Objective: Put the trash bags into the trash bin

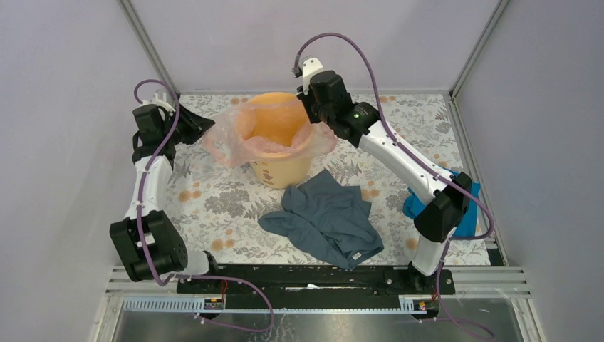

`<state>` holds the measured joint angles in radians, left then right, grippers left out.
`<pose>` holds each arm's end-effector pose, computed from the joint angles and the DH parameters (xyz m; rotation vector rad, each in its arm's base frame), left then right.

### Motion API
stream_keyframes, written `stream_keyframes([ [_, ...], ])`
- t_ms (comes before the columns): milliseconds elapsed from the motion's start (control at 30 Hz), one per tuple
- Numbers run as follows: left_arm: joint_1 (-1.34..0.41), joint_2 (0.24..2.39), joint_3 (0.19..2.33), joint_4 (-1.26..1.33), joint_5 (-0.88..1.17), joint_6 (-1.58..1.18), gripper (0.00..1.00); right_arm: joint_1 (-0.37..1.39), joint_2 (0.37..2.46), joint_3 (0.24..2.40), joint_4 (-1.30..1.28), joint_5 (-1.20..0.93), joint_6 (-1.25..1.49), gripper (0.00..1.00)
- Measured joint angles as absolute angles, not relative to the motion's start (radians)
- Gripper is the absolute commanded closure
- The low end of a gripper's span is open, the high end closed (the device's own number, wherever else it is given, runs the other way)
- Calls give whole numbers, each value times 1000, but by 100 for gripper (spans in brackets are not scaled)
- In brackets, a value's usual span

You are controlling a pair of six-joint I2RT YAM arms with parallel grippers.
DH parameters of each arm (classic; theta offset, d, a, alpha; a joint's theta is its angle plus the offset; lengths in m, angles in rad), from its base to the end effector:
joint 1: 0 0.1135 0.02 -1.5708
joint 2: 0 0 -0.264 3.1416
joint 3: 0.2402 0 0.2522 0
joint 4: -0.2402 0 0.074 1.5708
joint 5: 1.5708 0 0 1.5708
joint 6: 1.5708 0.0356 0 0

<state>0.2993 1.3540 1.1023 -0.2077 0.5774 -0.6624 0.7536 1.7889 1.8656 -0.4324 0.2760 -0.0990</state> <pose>0.3005 0.0724 0.3224 -0.6011 1.9537 -0.8126 0.3116 0.2791 0.4121 -0.6210 1.8129 0.1755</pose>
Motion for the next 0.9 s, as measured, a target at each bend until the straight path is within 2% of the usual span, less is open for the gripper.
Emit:
stream_keyframes([
  [133,301,1420,1094,-100,635,-724,94,693,1821,1890,-405,234,-83,85],
  [233,301,1462,1065,18,684,-798,99,652,1842,1900,-381,186,-77,88],
  [433,301,1521,1061,144,699,-893,100,579,1900,1938,-342,43,-12,93],
  [467,301,1529,1061,161,699,-905,100,564,1913,1945,-335,14,7,93],
  [533,300,1550,1061,200,700,-936,100,537,1935,1951,-319,-28,35,84],
  [567,298,1565,1061,230,702,-955,100,525,1948,1954,-313,-47,49,83],
  [900,240,1762,1066,537,757,-1188,100,446,2059,1979,-256,-199,180,83],
])
